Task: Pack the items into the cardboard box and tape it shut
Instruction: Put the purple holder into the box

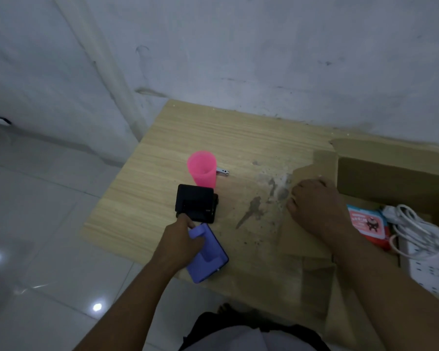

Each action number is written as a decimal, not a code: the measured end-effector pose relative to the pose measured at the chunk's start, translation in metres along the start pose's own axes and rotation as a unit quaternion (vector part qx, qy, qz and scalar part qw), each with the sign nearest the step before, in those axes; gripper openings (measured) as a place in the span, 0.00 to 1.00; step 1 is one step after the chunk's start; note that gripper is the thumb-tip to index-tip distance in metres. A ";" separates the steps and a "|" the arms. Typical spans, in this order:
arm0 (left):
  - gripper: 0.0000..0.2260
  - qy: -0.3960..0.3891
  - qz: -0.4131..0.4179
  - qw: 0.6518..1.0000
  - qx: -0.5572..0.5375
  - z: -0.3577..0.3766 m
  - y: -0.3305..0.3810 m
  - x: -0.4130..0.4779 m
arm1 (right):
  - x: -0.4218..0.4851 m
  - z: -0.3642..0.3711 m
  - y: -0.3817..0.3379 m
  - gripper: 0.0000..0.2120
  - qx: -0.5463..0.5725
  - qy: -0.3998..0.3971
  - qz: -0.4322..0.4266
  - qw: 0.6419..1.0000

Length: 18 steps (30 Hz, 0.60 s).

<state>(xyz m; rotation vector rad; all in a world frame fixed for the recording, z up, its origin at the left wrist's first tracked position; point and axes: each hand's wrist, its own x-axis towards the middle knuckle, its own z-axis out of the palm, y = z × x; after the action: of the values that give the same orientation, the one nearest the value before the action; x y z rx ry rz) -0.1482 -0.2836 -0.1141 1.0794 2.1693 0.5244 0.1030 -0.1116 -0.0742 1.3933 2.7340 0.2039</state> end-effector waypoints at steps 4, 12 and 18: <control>0.08 0.025 0.087 0.995 -0.049 -0.002 0.030 -0.019 | -0.004 -0.006 0.000 0.12 0.098 0.048 0.028 0.994; 0.08 0.094 0.222 0.956 -0.166 -0.002 0.119 -0.027 | -0.042 -0.012 0.002 0.08 0.468 0.177 0.141 0.854; 0.10 0.079 0.296 0.916 -0.258 0.018 0.206 -0.035 | -0.076 -0.046 0.032 0.17 0.693 0.145 0.257 0.658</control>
<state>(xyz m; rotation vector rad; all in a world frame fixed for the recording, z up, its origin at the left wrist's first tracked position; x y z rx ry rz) -0.0062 -0.1917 0.0092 1.4016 1.6364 1.4095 0.1681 -0.1587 -0.0243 2.4285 2.3369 -2.2414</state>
